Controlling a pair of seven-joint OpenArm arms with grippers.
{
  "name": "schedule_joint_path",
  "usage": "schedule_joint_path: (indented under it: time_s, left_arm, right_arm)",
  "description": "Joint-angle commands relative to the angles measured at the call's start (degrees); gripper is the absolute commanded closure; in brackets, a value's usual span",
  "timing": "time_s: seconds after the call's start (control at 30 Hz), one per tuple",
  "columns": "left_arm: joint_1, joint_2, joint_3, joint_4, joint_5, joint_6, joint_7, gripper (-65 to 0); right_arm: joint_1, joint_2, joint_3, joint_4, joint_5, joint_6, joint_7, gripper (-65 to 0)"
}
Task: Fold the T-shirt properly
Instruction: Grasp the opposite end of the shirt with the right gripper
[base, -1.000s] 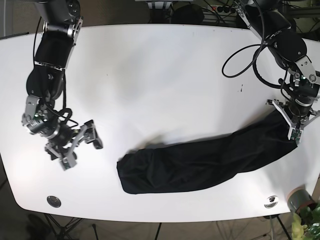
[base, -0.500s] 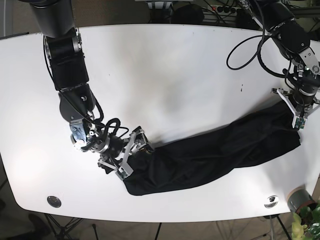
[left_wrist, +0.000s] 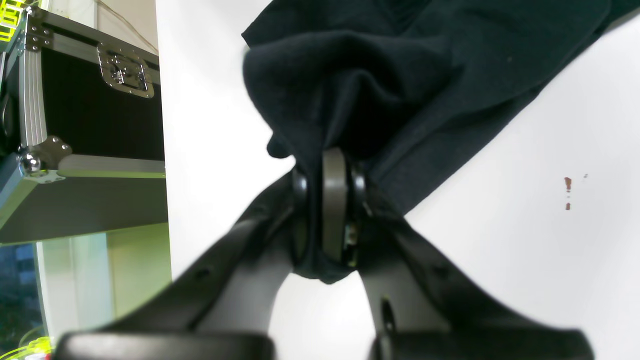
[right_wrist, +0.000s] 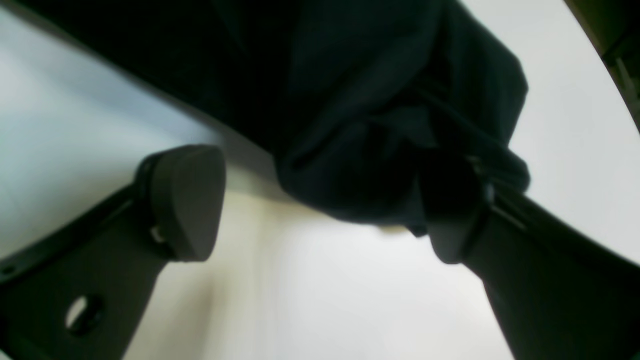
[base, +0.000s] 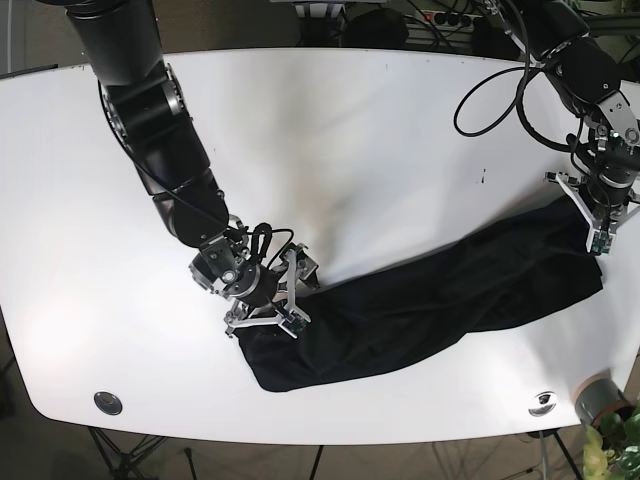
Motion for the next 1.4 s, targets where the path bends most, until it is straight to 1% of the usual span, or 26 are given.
schedule_joint_path:
  time_s: [0.0, 0.1, 0.27, 0.4, 0.5, 0.63, 0.73, 0.8, 0.9, 1.0, 1.03, 1.07, 1.1, 1.13, 1.17, 1.23, 1.27, 1.37]
  left_arm:
    - [0.1, -1.0, -0.2, 0.9, -0.1, 0.1, -1.0, 0.0]
    - [0.1, -1.0, -0.1, 0.9, -0.2, 0.1, -1.0, 0.0]
    - [0.1, -1.0, -0.1, 0.9, -0.2, 0.1, -1.0, 0.0]
    - [0.1, -1.0, -0.1, 0.9, -0.2, 0.1, -1.0, 0.0]
    - [0.1, -1.0, -0.1, 0.9, -0.2, 0.1, -1.0, 0.0]
    - [0.1, -1.0, -0.1, 0.9, -0.2, 0.1, -1.0, 0.0]
    - [0.1, -1.0, -0.1, 0.9, -0.2, 0.1, -1.0, 0.0]
    - [0.0, -1.0, -0.1, 0.9, -0.2, 0.1, -1.0, 0.0]
    - [-0.1, -1.0, 0.0, 0.9, -0.2, 0.1, -1.0, 0.0]
    - [-0.3, -1.0, 0.2, 0.9, -0.2, 0.1, -1.1, 0.0]
    - [-0.4, -1.0, 0.3, 0.9, -0.2, 0.1, -1.1, 0.0]
    - [-0.4, -1.0, 0.3, 0.9, -0.2, 0.1, -1.1, 0.0]
    - [-0.5, -1.0, 0.3, 0.9, -0.3, 0.1, -1.1, 0.0]
    - [-0.7, -1.0, 0.3, 0.9, -0.3, 0.1, -1.1, 0.0]
    - [-1.2, -1.0, 0.3, 0.9, -0.3, 0.1, -1.1, 0.0]
    - [-2.9, -1.0, 0.3, 0.9, -0.3, 0.1, -1.0, 0.0]
    - [-3.5, -1.0, 0.3, 0.9, -0.3, 0.1, -1.0, 0.0]
    - [-5.8, -1.0, 0.3, 0.9, -0.3, 0.1, -0.9, 0.0]
  right_arm:
    - [2.1, -0.9, 1.6, -1.3, -3.2, -0.46, 4.0, -57.4]
    - [2.4, -2.1, 4.1, -4.8, -6.2, -0.46, 7.6, -57.4]
    - [3.2, -3.5, 7.8, -6.2, -8.2, -0.46, 9.7, -57.2]
    - [3.7, -3.5, 8.5, -7.3, -8.6, -0.46, 10.8, -52.8]
    - [4.2, -3.5, 8.6, -8.3, -8.6, -0.46, 11.6, -46.5]
    - [4.7, -3.5, 8.5, -10.7, -8.4, -0.46, 11.8, -36.3]
    - [5.6, -3.6, 8.6, -14.0, -8.3, -0.46, 12.6, -31.9]
    - [6.1, -4.3, 8.7, -15.0, -8.3, -0.46, 13.6, -28.9]
    - [6.1, -4.4, 8.7, -15.2, -8.3, -0.46, 14.0, -18.2]
    - [6.1, -4.4, 9.2, -15.0, -8.2, -0.55, 13.7, -1.7]
    - [6.1, -4.4, 10.2, -14.4, -8.2, -0.55, 13.7, -1.4]
    - [5.9, -4.4, 11.4, -13.6, -8.2, -0.55, 13.5, -2.7]
    - [4.8, -4.4, 14.1, -11.6, -8.2, -0.28, 12.8, -3.8]
    - [3.4, -4.4, 17.2, -9.3, -8.2, 0.07, 11.7, -2.9]
    - [2.6, -4.4, 19.0, -7.3, -8.2, 0.07, 10.8, -2.4]
    - [0.3, -4.4, 25.5, -0.8, -8.2, 0.51, 7.7, -2.1]
    - [-0.2, -4.4, 27.1, 1.1, -8.2, 1.03, 6.6, -2.1]
    - [-3.1, -4.4, 33.5, 8.9, -8.2, 5.08, 2.2, -2.1]
